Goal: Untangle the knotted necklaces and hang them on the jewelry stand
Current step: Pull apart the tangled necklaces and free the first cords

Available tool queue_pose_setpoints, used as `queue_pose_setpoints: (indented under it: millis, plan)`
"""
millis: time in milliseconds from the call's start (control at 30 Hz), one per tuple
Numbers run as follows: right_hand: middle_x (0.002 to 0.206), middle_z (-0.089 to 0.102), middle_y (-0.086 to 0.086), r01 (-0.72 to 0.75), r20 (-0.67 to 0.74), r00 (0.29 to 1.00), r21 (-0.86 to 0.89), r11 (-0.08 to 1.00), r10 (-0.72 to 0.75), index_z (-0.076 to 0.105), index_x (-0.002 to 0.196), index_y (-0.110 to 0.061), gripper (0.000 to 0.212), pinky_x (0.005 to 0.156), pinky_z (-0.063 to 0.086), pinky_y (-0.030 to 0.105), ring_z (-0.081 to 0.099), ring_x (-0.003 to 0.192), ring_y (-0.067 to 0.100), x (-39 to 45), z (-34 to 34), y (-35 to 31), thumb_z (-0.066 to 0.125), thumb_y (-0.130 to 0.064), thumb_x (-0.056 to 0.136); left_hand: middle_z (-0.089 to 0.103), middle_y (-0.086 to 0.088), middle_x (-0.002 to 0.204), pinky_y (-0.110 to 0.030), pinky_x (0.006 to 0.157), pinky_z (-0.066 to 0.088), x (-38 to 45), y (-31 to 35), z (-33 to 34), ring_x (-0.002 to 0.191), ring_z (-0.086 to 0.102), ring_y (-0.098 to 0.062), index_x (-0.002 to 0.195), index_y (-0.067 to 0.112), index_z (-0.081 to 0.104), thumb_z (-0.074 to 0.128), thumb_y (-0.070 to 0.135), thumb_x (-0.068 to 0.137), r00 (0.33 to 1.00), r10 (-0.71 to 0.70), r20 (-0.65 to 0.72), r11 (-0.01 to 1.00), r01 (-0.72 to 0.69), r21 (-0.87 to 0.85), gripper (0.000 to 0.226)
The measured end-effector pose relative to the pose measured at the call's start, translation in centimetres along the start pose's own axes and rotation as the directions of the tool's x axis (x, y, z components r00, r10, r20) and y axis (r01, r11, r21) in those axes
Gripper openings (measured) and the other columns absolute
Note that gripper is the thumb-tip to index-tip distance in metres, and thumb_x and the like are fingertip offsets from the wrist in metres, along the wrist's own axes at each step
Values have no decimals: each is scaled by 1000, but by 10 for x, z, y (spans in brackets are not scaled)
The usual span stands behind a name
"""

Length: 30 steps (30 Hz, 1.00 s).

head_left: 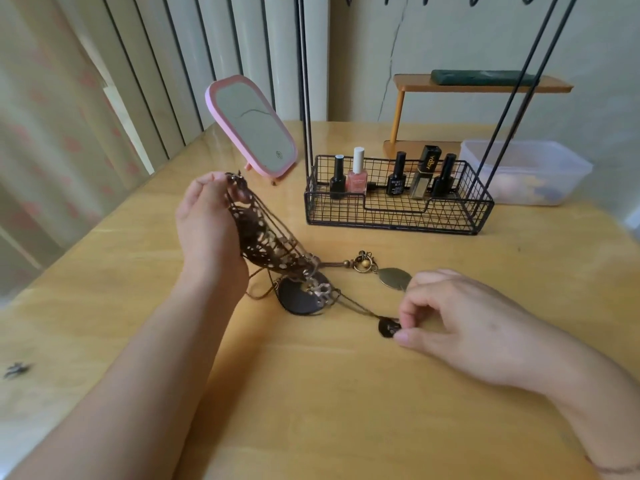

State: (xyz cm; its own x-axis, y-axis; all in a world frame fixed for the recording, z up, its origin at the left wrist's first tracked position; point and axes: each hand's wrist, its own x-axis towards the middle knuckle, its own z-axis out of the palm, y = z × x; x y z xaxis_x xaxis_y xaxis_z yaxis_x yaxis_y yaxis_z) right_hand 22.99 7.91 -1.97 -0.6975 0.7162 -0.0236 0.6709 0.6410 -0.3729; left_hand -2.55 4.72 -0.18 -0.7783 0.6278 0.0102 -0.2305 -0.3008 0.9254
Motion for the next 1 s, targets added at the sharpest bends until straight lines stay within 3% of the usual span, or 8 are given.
queue_pose_setpoints:
  millis: [100,167,300,400,533,700,867,1000]
  plan:
    - [100,52,-30,9,138,990,-45,999,-3,61,82,-35,19,89,44,26,45,103,-9,-10,-12,8,70,-52,83,48,8,52,-28,57,35,9,5,-9,53,42,-12,75,18,58,53,16,93,996,-62,56,979,50,197,18]
    - [100,54,-28,36,282,959,-65,997,-16,62,86,-39,16,87,45,24,49,101,-5,-17,-21,14,71,-51,81,45,11,49,-26,54,33,14,7,-17,52,40,-10,74,18,60,57,18,91,946,-119,302,889,-35,457,17]
    - [82,57,-15,16,480,870,203,979,-113,66,75,-38,19,64,44,24,53,70,7,-31,-39,13,73,-55,78,44,2,55,-17,46,35,18,17,-33,49,39,-12,79,12,67,69,40,85,610,-412,677,759,-181,625,28]
    - [76,63,-12,124,272,928,416,901,-254,68,79,-41,20,59,41,20,54,66,8,-26,-33,0,64,-59,85,49,-7,56,-19,45,39,15,23,-36,48,43,-17,85,11,71,65,39,87,390,-471,791,774,-248,583,29]
    - [94,59,-21,202,-146,973,174,964,-178,65,100,-43,42,73,43,20,53,91,2,-4,5,-22,46,-75,80,42,-9,55,-16,43,32,13,19,-32,46,35,-10,79,14,72,68,14,85,475,-176,862,907,-262,329,8]
    - [114,27,-34,135,96,987,-107,985,-125,36,141,-52,90,99,36,25,28,115,-4,2,24,-37,24,-98,65,34,-10,50,-15,43,28,13,17,-28,43,28,-9,78,16,71,74,17,76,493,-15,870,942,-285,178,4]
    - [114,39,-29,113,-63,991,-102,988,-119,42,141,-47,78,89,44,30,38,109,0,10,33,-47,24,-89,78,37,3,48,-16,42,26,13,12,-23,41,26,-6,76,19,70,73,4,73,534,61,843,956,-274,104,16]
    - [100,49,-27,154,-190,969,-42,987,-159,62,111,-41,50,79,46,30,42,99,2,14,43,-47,42,-76,82,32,-4,50,-16,43,29,10,10,-20,42,28,-7,78,18,69,71,6,74,516,101,851,972,-234,27,13]
